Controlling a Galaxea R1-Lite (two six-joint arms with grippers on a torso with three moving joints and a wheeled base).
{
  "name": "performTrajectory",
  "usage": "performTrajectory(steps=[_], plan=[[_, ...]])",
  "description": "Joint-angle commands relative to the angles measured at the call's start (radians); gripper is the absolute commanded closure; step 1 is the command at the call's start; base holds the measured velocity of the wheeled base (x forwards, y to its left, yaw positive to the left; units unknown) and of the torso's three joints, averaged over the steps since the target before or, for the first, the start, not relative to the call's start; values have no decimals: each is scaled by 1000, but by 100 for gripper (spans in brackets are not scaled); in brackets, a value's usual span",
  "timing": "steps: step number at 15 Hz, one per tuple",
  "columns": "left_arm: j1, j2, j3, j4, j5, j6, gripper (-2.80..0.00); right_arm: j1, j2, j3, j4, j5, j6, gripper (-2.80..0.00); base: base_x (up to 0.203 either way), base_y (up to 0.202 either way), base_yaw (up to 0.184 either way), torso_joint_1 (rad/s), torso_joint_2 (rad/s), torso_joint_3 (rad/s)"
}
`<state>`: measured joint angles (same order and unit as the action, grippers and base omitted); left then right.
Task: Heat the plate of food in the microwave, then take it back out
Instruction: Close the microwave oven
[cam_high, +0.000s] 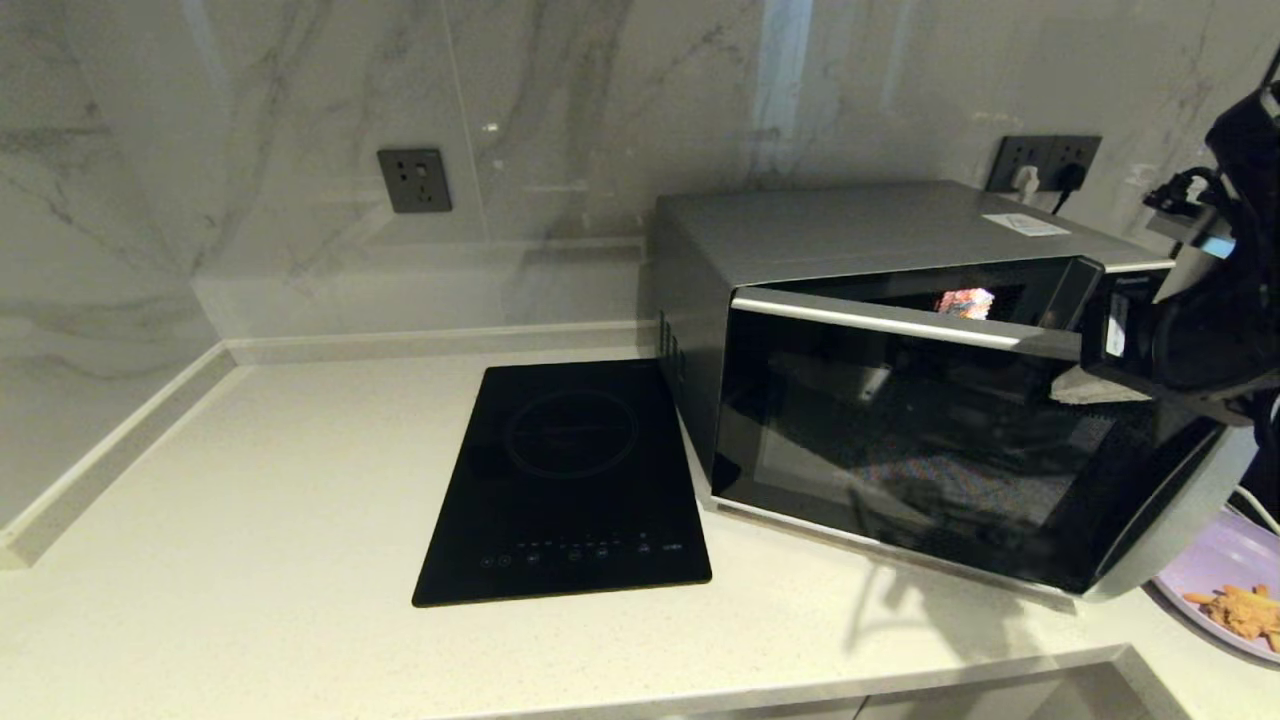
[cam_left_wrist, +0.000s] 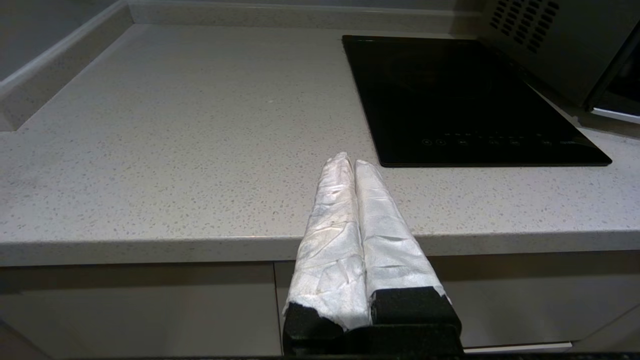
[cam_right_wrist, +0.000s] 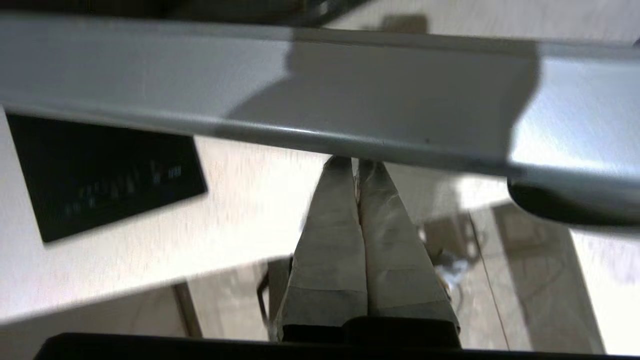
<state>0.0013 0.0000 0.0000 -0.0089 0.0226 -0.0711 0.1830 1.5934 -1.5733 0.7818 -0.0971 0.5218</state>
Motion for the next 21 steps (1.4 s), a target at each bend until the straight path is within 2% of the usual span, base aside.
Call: performTrajectory(steps=[1,6,11,21], plan=[[0,2,0,0,0,-1,0,-42,42,-5,-41,-1,0,0,0,0,0,0,0,0],[0,2,0,0,1,-1,0,-113,132,-12,-221,-9,-22,0,0,0,0,0,0,0],[0,2,0,0,0,-1,0,-146,234,-62,-368,9,-16,0,0,0,0,0,0,0],[0,2,0,0,0,-1,0,-160,347,-197,-395,54,-11,0,0,0,0,0,0,0]])
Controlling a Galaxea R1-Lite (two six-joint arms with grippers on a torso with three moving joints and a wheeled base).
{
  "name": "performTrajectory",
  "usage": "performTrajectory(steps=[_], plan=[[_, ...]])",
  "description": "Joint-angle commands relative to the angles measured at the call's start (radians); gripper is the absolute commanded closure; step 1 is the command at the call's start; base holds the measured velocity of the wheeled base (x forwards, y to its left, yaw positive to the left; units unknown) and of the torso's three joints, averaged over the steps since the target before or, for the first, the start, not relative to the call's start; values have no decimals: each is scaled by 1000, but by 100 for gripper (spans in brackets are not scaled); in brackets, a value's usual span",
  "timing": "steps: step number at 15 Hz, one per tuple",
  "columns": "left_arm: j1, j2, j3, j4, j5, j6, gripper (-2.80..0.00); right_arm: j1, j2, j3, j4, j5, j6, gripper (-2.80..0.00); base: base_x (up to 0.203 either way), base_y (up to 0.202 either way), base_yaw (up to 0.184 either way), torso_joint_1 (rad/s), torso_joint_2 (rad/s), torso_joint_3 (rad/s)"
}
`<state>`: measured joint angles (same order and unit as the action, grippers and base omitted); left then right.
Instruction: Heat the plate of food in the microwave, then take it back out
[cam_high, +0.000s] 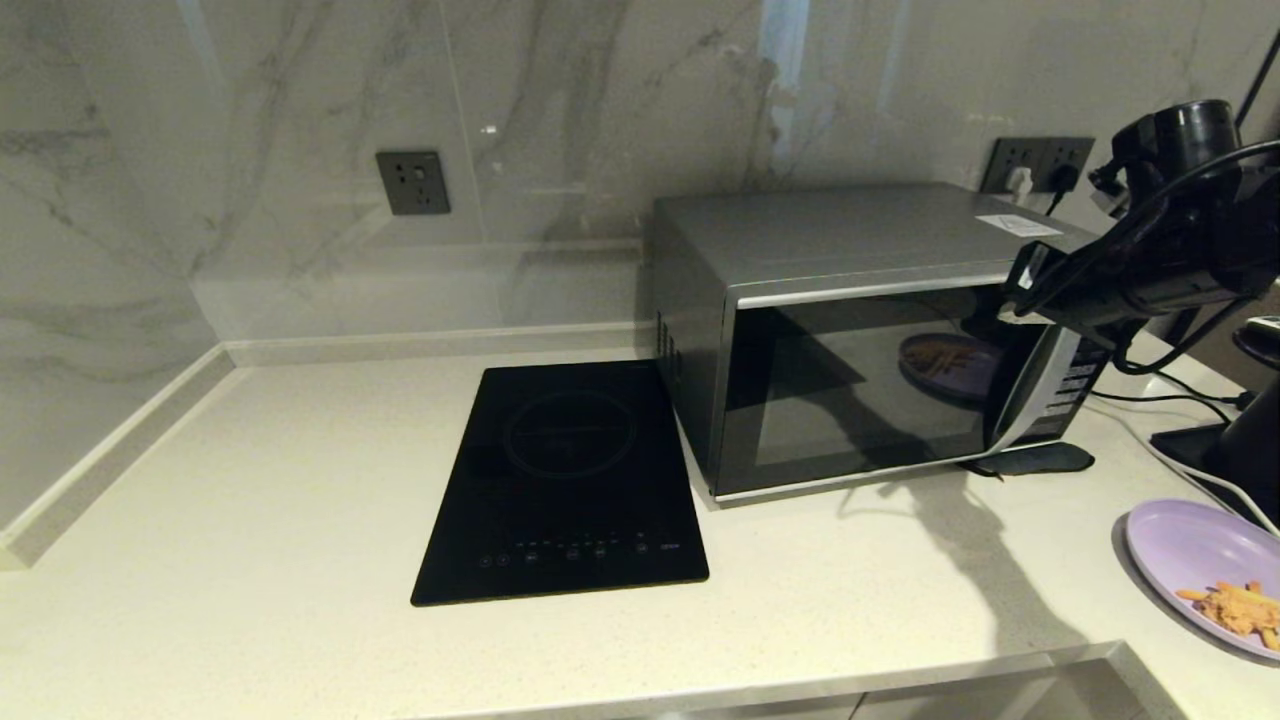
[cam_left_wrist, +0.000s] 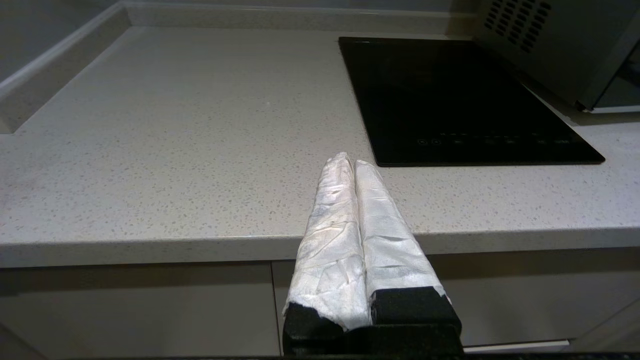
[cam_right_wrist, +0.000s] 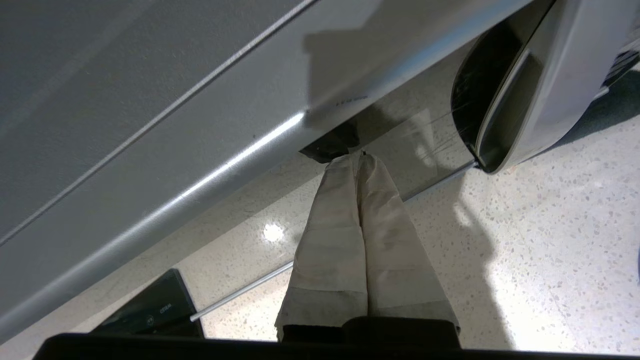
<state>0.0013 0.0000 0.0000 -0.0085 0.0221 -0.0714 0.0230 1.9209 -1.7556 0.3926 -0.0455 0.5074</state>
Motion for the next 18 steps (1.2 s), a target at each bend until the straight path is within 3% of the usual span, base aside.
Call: performTrajectory(steps=[1,5,10,18], plan=[[0,2,0,-1,1,-1,0,0,18,-11,-6,3,4,0,0,0,0,0,0,0],[0,2,0,-1,1,-1,0,-11,-86,82,-3,4,34,0,0,0,0,0,0,0],[0,2,0,-1,1,-1,0,-19,-311,267,9,7,16,0,0,0,0,0,0,0],[0,2,0,-1,1,-1,0,-35,-814,616,46,17,-187,0,0,0,0,0,0,0]])
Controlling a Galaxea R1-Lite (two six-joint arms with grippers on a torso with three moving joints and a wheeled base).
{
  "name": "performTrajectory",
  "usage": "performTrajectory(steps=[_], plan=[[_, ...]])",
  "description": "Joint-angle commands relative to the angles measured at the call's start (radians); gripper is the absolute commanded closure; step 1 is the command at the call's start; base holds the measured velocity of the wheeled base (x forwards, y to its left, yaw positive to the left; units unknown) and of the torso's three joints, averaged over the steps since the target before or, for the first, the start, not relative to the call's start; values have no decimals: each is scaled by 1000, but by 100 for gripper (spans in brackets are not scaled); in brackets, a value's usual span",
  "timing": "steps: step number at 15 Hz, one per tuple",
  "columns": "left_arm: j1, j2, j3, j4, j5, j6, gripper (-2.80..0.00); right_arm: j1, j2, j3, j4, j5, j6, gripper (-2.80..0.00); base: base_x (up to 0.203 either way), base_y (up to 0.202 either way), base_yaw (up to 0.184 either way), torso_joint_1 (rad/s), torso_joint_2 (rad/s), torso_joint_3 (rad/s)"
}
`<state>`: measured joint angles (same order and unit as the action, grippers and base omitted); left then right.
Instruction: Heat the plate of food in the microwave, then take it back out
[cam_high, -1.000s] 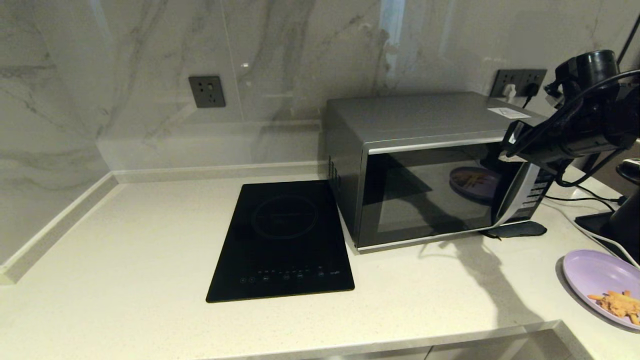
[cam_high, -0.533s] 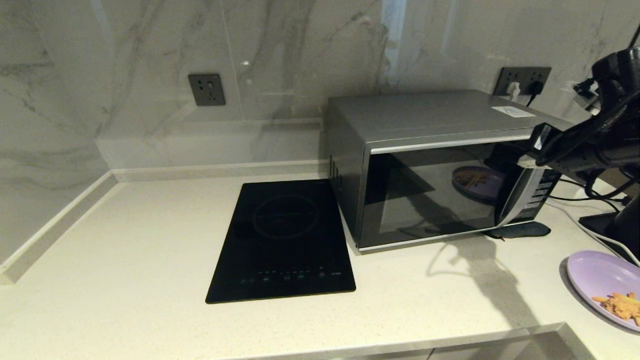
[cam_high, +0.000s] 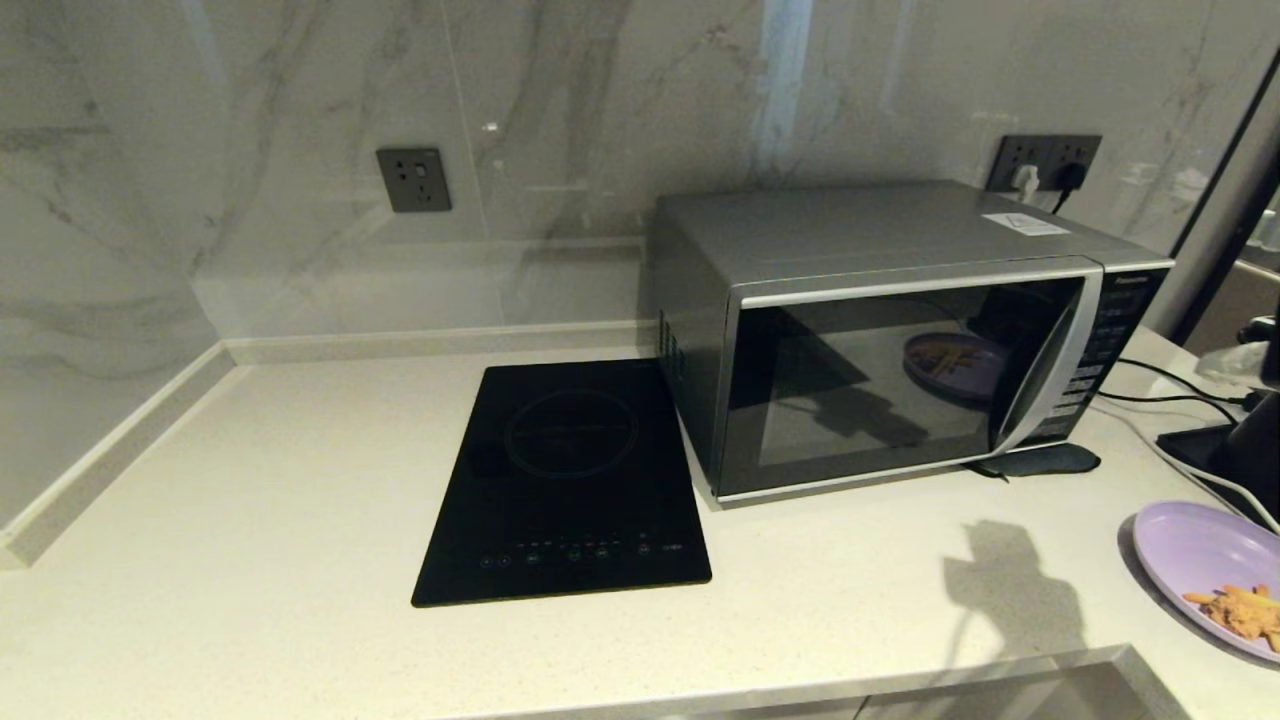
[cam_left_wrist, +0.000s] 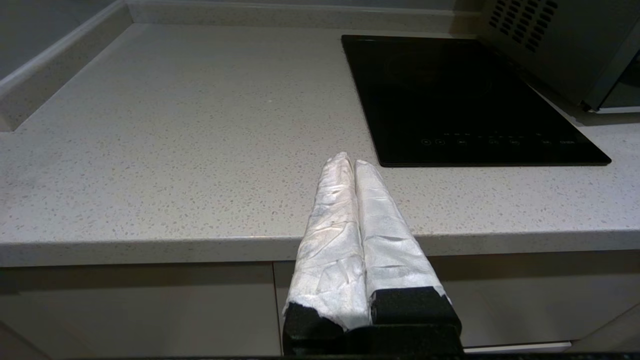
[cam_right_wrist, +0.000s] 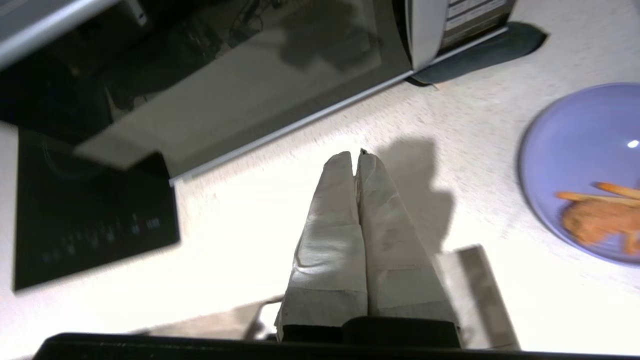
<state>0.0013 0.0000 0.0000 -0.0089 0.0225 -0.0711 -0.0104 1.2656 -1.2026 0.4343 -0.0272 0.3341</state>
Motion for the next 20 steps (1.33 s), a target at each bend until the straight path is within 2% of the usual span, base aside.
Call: performTrajectory(steps=[1,6,8,10,13,20], plan=[[0,2,0,0,1,-1,0,-2,-211,103,6,-2,-25,0,0,0,0,0,0,0],[0,2,0,0,1,-1,0,-2,-481,278,6,-17,-120,0,0,0,0,0,0,0],[0,2,0,0,1,-1,0,-2,-555,329,2,-64,-144,0,0,0,0,0,0,0],[0,2,0,0,1,-1,0,-1,-607,366,-1,-79,-149,0,0,0,0,0,0,0],[0,2,0,0,1,-1,0,0,-689,422,0,-80,-152,0,0,0,0,0,0,0],[0,2,0,0,1,-1,0,-1,-1004,678,-4,-48,-204,0,0,0,0,0,0,0]])
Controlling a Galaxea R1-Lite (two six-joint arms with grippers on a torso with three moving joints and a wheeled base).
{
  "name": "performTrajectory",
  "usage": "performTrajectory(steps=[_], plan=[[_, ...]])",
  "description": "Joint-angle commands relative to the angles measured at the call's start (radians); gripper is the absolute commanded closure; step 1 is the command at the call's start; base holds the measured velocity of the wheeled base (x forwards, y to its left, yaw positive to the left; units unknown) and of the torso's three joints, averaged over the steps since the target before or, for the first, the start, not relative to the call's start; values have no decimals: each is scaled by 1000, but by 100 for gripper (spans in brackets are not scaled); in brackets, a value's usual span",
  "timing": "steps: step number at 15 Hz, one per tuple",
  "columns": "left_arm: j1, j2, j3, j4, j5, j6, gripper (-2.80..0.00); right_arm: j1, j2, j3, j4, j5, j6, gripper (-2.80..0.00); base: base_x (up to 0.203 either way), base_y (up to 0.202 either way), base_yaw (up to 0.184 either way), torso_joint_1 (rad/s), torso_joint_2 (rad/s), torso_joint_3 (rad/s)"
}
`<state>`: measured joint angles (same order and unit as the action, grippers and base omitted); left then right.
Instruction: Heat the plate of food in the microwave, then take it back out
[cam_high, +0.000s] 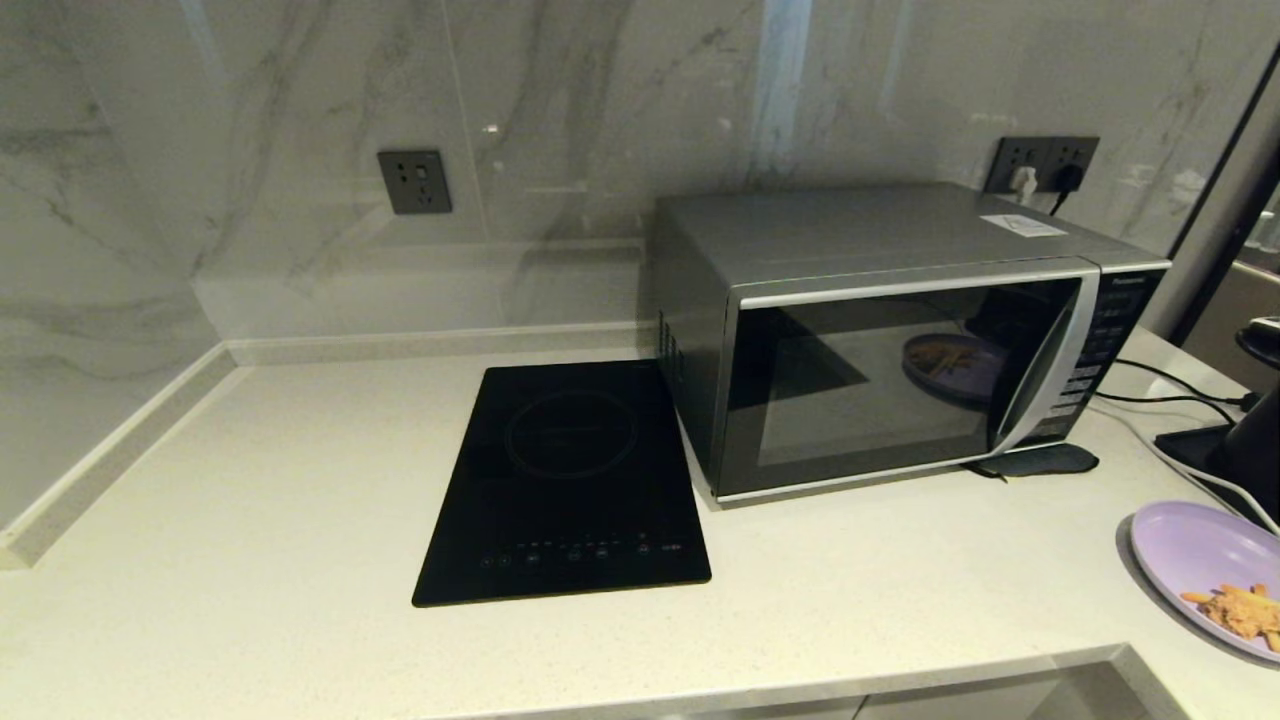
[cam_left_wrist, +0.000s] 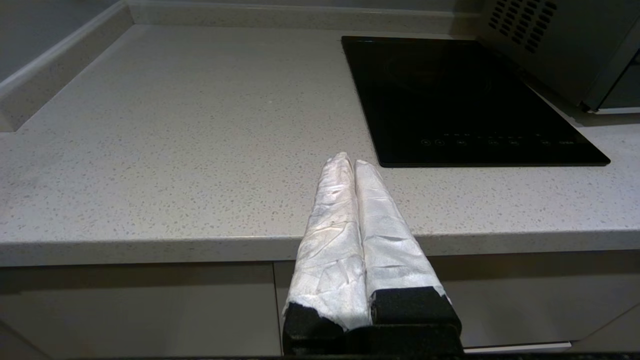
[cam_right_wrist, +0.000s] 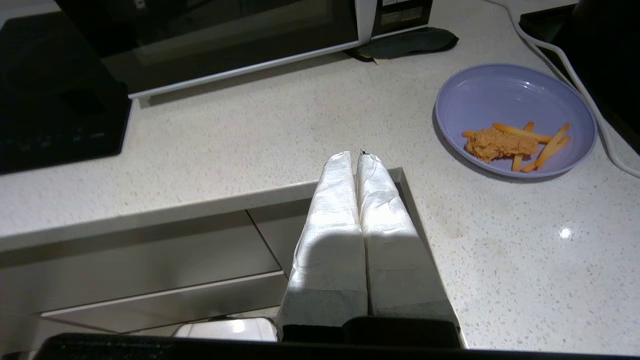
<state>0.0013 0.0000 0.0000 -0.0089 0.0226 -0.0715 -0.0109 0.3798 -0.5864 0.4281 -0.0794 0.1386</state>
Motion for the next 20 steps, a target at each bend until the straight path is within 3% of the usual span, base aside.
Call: performTrajectory(steps=[1,8,15,20], plan=[[0,2,0,0,0,-1,0,0,-173,115,2,8,-32,0,0,0,0,0,0,0],[0,2,0,0,0,-1,0,6,-380,319,-14,98,-51,0,0,0,0,0,0,0],[0,2,0,0,0,-1,0,6,-380,571,-418,43,-76,0,0,0,0,0,0,0],[0,2,0,0,0,-1,0,6,-380,589,-425,35,-11,0,0,0,0,0,0,0]])
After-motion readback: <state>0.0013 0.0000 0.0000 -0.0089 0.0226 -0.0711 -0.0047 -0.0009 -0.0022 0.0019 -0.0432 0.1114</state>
